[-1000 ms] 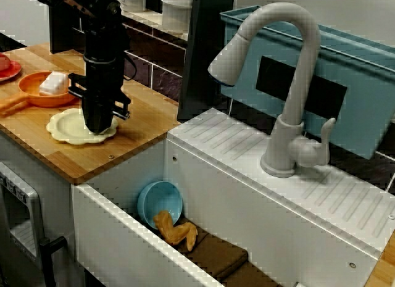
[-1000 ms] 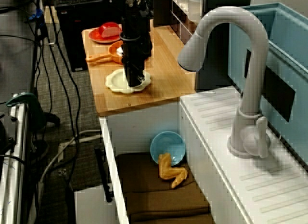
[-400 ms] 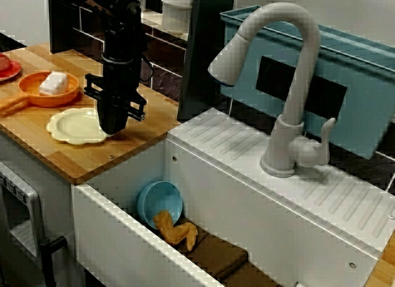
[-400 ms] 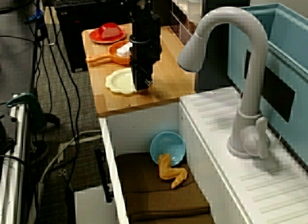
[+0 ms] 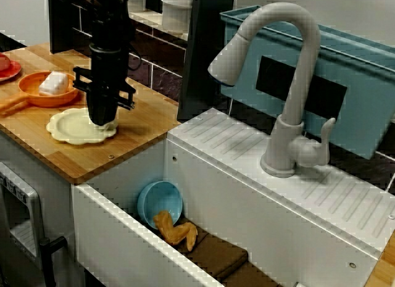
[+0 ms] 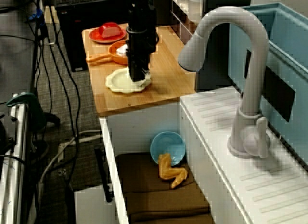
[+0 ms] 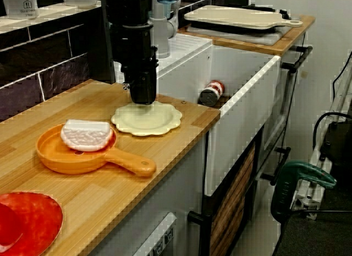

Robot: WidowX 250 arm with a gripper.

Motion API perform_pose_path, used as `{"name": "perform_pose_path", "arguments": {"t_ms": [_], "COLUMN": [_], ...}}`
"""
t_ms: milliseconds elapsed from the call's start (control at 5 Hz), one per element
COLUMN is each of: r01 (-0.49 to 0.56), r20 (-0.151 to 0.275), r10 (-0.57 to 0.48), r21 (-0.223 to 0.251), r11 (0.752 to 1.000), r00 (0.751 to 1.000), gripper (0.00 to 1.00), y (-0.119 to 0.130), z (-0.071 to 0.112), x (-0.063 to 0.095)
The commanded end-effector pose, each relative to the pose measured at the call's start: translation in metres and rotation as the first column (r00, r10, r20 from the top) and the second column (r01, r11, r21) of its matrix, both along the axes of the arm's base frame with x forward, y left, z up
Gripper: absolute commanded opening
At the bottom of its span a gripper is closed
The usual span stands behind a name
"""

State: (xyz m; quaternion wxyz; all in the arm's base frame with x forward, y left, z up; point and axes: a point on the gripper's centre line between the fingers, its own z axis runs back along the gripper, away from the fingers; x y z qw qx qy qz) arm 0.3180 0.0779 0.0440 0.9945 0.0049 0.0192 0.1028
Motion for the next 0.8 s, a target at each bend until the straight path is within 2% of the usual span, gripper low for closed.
{"name": "perform_pose_path", "arguments": {"t_ms": [0,400,600], "r01": [-0.039,-0.051,-0.051], "r20": [0.102,0.118,0.122], "r10": [0.036,0.044,0.045], "r21": [0.022,0.057,0.046], "r11": [0.999,0.997,0.998], "r00": [0.994,0.992,0.992], "gripper": [0.00,0.00,0.00], "y": [0.039,0.041,0.039], "z": [0.037,0.024,0.020], "x": [-0.008,-0.016,-0.018]}}
